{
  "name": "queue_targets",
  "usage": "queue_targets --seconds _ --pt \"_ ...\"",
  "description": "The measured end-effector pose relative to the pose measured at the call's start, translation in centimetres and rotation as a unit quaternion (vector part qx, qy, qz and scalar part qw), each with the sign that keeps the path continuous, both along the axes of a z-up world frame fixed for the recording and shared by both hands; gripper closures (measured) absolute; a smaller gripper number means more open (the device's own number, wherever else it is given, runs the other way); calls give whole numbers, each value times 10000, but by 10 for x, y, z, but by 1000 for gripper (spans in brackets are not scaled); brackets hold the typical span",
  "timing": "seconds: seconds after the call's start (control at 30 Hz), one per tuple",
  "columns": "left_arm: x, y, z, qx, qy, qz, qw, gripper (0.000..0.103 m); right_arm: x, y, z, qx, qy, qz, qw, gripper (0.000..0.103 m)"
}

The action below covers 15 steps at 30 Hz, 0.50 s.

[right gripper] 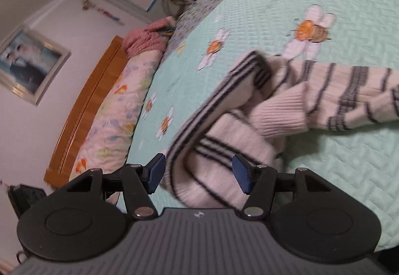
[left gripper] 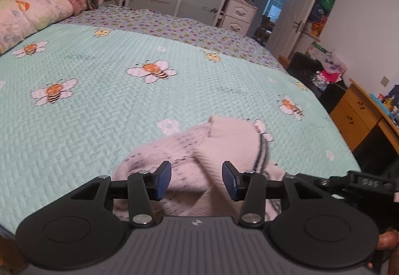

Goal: Fold clothes

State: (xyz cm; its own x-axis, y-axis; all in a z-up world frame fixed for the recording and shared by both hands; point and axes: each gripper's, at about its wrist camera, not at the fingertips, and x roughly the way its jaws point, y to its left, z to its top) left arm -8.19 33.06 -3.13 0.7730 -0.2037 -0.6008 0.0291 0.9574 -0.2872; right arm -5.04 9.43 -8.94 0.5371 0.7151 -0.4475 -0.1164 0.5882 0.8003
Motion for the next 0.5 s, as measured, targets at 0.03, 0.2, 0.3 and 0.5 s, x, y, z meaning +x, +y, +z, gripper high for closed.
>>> queue_targets --seconds 0.03,0.2,0.3,0.5 --pt "1 -4 2 -13 -26 -81 10000 56 0 -5 -3 -1 39 -90 10000 42" --pt "6 -36 8 229 -158 -698 9972 50 2 -29 -21 232 364 -503 9978 42" --pt "9 -56 6 625 -223 -817 9944 36 1 -35 -26 287 466 -648 9964 42" --pt "28 -72 -18 1307 12 -559 9898 34 -2 -40 -26 275 505 -808 9951 41"
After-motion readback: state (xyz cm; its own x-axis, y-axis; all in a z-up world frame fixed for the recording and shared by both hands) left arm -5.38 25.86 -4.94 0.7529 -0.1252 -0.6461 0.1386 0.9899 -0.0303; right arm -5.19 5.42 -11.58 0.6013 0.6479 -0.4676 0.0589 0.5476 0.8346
